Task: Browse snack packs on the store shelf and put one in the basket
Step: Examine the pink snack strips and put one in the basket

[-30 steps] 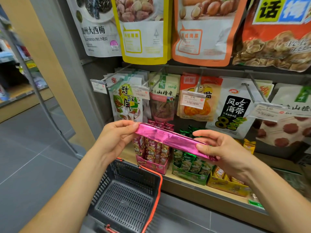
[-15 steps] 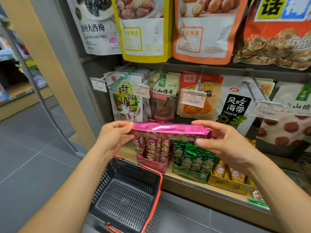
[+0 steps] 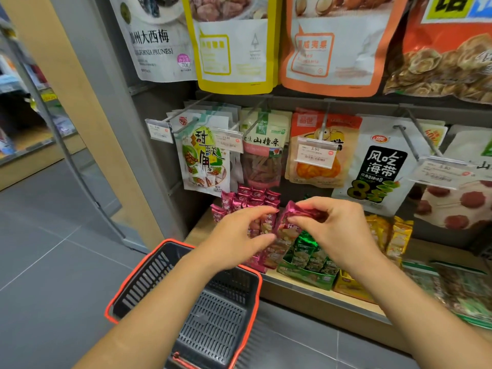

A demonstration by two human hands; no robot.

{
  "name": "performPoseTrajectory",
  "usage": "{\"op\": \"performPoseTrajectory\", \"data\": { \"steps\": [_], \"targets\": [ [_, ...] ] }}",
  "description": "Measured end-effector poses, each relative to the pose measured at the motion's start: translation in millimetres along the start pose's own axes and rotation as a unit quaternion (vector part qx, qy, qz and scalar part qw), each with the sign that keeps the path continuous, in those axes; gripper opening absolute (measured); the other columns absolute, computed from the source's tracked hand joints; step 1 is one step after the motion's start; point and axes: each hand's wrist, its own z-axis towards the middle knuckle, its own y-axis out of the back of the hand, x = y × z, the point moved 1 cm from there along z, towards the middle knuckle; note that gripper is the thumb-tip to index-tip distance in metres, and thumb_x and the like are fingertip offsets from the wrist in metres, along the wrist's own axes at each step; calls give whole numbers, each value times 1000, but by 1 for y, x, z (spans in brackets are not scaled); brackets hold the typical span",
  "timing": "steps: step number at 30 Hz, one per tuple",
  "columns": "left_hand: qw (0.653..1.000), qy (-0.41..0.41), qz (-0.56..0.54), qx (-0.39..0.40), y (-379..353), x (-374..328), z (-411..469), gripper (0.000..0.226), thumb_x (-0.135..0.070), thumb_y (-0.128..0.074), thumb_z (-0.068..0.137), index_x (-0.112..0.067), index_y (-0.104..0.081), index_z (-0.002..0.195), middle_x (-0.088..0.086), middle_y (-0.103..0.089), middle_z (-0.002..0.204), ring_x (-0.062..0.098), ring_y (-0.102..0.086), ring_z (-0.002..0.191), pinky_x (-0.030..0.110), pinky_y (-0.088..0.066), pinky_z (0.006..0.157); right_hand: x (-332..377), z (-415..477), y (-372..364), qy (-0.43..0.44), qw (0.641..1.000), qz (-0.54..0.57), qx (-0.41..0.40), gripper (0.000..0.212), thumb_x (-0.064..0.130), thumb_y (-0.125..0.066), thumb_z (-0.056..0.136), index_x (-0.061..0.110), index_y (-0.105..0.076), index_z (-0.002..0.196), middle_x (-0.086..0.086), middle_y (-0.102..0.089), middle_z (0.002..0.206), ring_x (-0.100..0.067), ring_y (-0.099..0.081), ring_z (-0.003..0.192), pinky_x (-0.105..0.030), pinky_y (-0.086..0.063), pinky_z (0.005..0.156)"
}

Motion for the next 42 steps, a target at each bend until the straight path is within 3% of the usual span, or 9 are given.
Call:
{"op": "performPoseTrajectory", "data": {
  "steps": [4, 7, 9, 12, 14, 24, 29, 34, 42],
  "targets": [
    [998, -47, 21, -31, -7, -17, 2, 50, -42, -66, 81, -40, -47, 128, -15, -60, 118, 5, -57, 106, 32, -50, 92, 3, 7, -13, 9, 999, -24, 45, 21, 24, -83, 75, 31, -66, 85, 18, -66, 82, 4, -60, 81, -15, -47, 74],
    [997, -50, 50, -42, -2, -11, 6, 46, -32, -71, 83, -39, -51, 123, -12, -63, 115, 9, -59, 105, 36, -50, 90, 0, 15, -18, -13, 988, 0, 153, 25, 10, -76, 81, 29, -70, 96, 13, -68, 99, -4, -65, 92, -28, -53, 88],
    [995, -41, 71, -49, 1, -6, 10, 40, -33, -73, 82, -37, -56, 119, -12, -64, 112, 8, -59, 104, 35, -49, 91, -4, 22, -20, -28, 981, 26, 188, 29, 7, -72, 84, 29, -70, 102, 12, -67, 105, -4, -66, 92, -27, -55, 86],
    [993, -22, 86, -80, 3, 5, 16, 31, -30, -75, 79, -31, -62, 107, -11, -64, 103, 10, -58, 99, 32, -47, 88, -16, 36, -19, -41, 994, 7, 102, 22, 11, -67, 88, 30, -68, 99, 15, -67, 98, 1, -63, 85, -13, -48, 76],
    [993, 0, 80, -92, 4, 12, 20, 27, -26, -76, 77, -30, -62, 100, -11, -62, 98, 10, -57, 93, 32, -48, 85, -27, 41, -19, -63, 995, -50, 64, 20, 12, -63, 91, 28, -68, 101, 13, -67, 96, -4, -61, 86, -19, -48, 79],
    [994, 30, 107, -5, -25, 41, 39, 43, 3, -60, 77, -26, -63, 109, -7, -64, 108, 18, -59, 104, 32, -48, 90, -56, 68, -39, -40, 955, -227, 185, 36, 13, -55, 91, 19, -60, 126, -3, -62, 122, -21, -58, 112, -31, -45, 96],
    [986, 31, 147, 79, -44, 55, 43, 47, -7, -58, 89, -19, -55, 134, 0, -56, 134, 21, -52, 123, 35, -41, 105, -69, 87, -72, -65, 948, -238, 200, 38, 23, -54, 94, 22, -54, 132, -5, -60, 128, -25, -55, 119, -35, -47, 97],
    [954, -35, 288, 75, -55, 55, 46, 32, -11, -51, 94, -12, -50, 125, 6, -38, 123, 26, -36, 108, 43, -44, 89, -77, 96, -107, -68, 916, -340, 200, 39, 39, -53, 95, 25, -50, 131, -5, -59, 126, -28, -52, 121, -43, -43, 100],
    [955, -1, 297, -4, -56, 54, 48, 22, -8, -52, 90, -19, -60, 107, -2, -61, 108, 21, -46, 106, 31, -41, 74, -80, 104, -131, -63, 879, -429, 198, 22, 34, -63, 89, 24, -65, 109, -1, -63, 116, -26, -45, 121, -49, -30, 102]
  ]
}}
